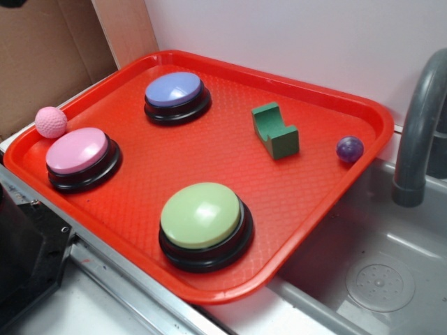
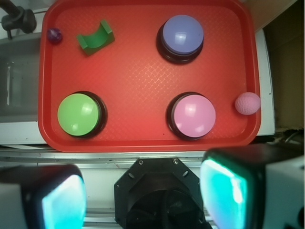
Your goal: Push the green button.
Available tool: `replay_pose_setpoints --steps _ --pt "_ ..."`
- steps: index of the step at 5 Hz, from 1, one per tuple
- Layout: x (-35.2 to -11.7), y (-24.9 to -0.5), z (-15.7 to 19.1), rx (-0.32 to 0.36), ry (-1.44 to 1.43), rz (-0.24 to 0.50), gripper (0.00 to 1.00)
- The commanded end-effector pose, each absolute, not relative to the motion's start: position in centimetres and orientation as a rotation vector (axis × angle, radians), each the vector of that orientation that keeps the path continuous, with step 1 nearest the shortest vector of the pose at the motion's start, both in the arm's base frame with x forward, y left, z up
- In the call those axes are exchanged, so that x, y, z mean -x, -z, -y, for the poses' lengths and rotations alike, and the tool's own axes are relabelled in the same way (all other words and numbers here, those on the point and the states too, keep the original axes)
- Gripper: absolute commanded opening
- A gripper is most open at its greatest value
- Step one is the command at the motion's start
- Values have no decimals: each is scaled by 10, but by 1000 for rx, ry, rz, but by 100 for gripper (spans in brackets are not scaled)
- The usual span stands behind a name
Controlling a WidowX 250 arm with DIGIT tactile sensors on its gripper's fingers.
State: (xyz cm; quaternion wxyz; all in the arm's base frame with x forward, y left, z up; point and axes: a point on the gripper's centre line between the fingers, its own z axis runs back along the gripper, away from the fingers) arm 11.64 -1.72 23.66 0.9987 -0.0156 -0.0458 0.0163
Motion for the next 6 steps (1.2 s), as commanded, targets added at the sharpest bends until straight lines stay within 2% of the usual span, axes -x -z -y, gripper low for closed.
replay_pose_setpoints --steps 1,2,3,4,5,6 --pt "-116 -237 17 31 -33 92 100" --pt "-159 -211 45 -15 130 71 100" --pt "-177 -195 83 -82 226 149 100" --pt "-179 -168 125 13 316 136 100" --pt "-159 -143 152 72 391 135 100" --pt "-139 -117 148 111 330 71 100"
